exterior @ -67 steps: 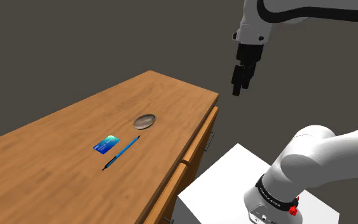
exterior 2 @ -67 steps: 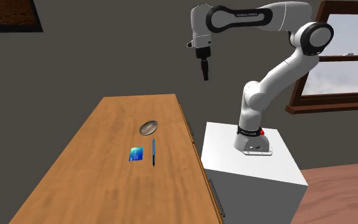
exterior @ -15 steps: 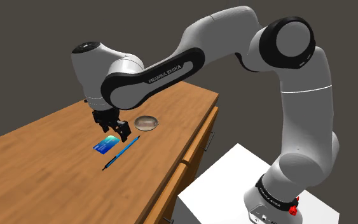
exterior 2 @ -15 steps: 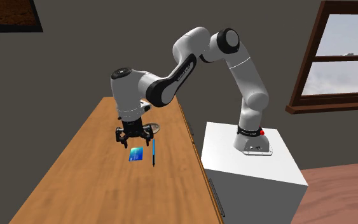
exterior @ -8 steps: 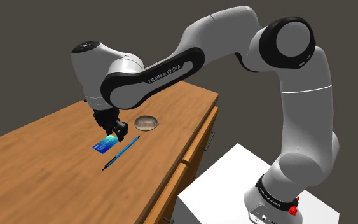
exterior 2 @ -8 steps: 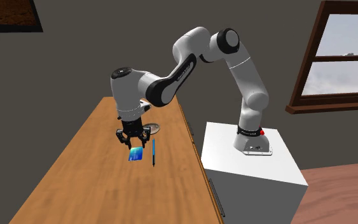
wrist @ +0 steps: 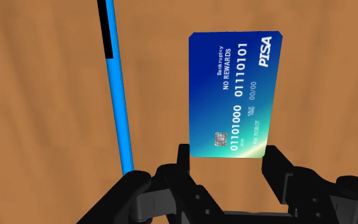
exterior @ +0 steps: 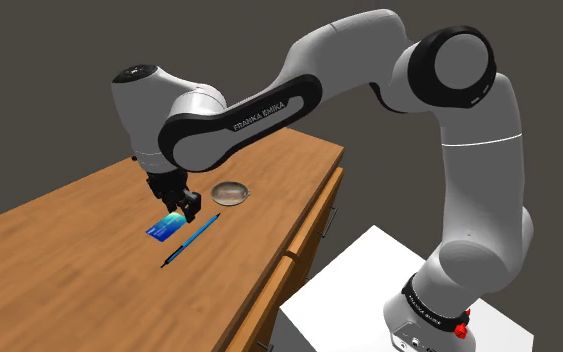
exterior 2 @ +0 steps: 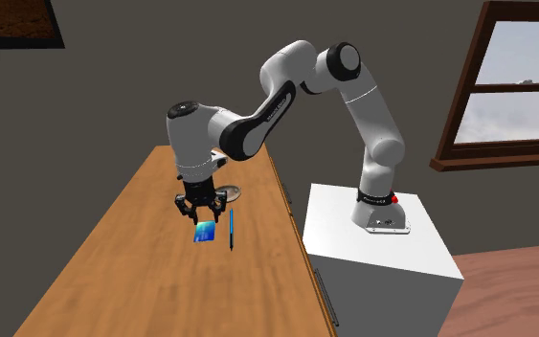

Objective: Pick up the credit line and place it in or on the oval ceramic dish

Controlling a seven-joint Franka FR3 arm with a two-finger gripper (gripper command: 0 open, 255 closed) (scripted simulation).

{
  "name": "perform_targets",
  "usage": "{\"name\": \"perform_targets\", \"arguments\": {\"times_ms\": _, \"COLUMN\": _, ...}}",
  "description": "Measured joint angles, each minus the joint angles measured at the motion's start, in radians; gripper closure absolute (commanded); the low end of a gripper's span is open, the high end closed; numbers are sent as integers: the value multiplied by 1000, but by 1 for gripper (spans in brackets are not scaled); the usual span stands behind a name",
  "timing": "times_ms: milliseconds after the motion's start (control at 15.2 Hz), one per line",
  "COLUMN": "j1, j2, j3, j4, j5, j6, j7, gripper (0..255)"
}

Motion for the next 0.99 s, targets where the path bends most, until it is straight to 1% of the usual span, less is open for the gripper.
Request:
{"name": "perform_targets", "arguments": {"times_ms": 660, "j1": -17, "j2": -51, "j3": 32, "j4": 46, "j5": 49, "j6": -82, "j7": -38, "gripper": 255}}
{"name": "perform_targets", "arguments": {"times_ms": 990, "j1": -17, "j2": -71, "j3": 45, "j4": 89, "j5": 70, "j6": -137, "j7": -57, "gripper": 255}}
